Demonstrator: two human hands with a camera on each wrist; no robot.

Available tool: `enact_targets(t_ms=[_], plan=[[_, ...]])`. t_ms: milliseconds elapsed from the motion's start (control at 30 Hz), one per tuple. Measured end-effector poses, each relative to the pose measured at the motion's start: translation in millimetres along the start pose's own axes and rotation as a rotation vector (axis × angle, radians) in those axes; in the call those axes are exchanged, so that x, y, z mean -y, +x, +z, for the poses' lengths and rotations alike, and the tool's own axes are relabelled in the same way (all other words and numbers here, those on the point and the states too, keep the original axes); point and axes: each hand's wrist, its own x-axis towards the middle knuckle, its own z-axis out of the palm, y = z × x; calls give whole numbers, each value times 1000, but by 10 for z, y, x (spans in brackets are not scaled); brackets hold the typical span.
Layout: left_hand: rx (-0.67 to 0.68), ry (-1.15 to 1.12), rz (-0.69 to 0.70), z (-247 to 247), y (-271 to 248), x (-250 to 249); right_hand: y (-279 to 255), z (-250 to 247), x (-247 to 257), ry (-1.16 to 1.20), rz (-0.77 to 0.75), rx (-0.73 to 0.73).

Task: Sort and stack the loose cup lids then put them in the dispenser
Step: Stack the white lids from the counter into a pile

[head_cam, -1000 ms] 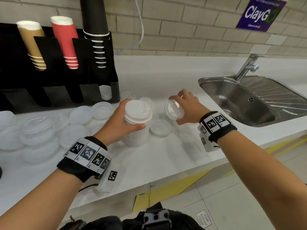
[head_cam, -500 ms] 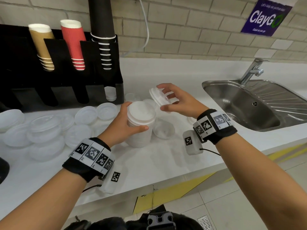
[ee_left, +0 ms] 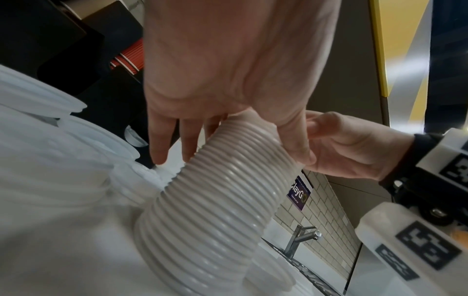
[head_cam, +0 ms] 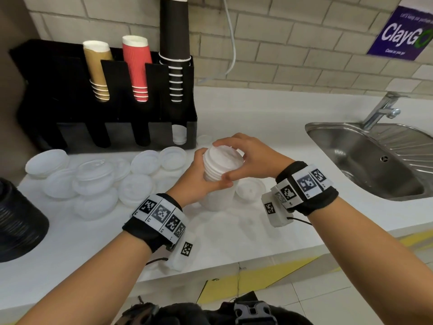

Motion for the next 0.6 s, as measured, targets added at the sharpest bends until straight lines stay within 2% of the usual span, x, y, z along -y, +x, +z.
enact_targets(t_ms=[233, 367, 433, 500, 600], plan=[[11, 1, -62, 3, -8, -13, -7, -3, 81, -82, -23, 24], [125, 16, -153, -119, -47, -74, -18, -4, 86, -74, -1, 54], [113, -131, -254, -217, -53, -182, -40, -19, 89, -8, 25, 84], [55, -262, -350, -280, -36, -311, -64, -31, 88, 145, 69, 50], [72, -172, -396, -261, -15, -431, -118, 18, 77, 370, 207, -107]])
